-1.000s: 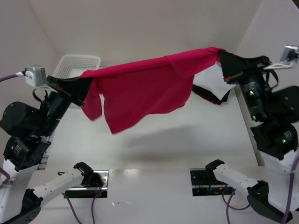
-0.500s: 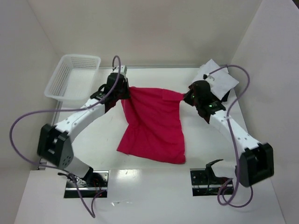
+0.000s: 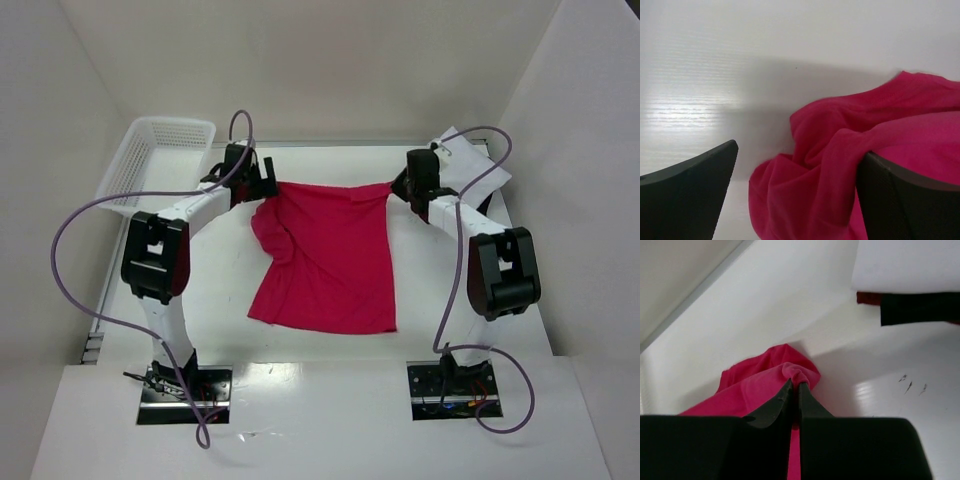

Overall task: Fold and stack the t-shirts
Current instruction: Flatten out the tshirt

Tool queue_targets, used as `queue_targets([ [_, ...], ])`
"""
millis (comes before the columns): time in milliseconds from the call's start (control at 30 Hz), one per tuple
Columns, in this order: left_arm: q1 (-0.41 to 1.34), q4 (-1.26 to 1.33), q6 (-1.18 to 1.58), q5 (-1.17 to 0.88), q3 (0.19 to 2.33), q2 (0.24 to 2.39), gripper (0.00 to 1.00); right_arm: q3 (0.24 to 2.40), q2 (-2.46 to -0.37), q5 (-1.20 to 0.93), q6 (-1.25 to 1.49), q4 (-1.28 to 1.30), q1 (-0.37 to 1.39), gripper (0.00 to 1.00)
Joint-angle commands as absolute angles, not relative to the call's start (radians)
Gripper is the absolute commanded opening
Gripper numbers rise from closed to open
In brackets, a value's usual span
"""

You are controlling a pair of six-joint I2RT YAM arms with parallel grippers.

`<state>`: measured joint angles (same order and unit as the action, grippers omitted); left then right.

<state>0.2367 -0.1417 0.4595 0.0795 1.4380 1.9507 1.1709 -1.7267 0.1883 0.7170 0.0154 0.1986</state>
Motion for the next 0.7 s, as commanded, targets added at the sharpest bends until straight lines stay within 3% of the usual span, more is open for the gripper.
queue_targets([
  [0,0.235,-0.084,0.526,0.046,1.37,1.82,1.0,1.256,-1.736,0.255,0.719,-0.078,0.178,0.08],
  [67,0.25,-0.069,0.548,0.032,1.272,1.737,1.0,1.27,-1.747,0.241,0.689,-0.049,0.169,0.15],
  [100,0.264,-0.06,0.548,0.022,1.241,1.686,1.0,1.284,-1.747,0.221,0.672,-0.038,0.169,0.3],
  [200,0.275,-0.051,0.557,-0.027,1.143,1.608,1.0,1.279,-1.747,0.186,0.663,-0.008,0.169,0.51],
  [233,0.284,-0.051,0.557,-0.037,1.123,1.594,1.0,1.266,-1.721,0.177,0.663,-0.008,0.169,0.72],
  [300,0.295,-0.083,0.566,-0.037,1.095,1.562,1.0,1.21,-1.654,0.176,0.663,-0.008,0.169,0.99],
  [467,0.295,-0.123,0.589,-0.014,0.999,1.458,1.0,1.12,-1.444,0.115,0.652,0.02,0.169,0.99],
  [667,0.295,-0.077,0.612,-0.066,0.937,1.404,1.0,1.091,-1.353,0.063,0.652,0.029,0.244,0.99],
])
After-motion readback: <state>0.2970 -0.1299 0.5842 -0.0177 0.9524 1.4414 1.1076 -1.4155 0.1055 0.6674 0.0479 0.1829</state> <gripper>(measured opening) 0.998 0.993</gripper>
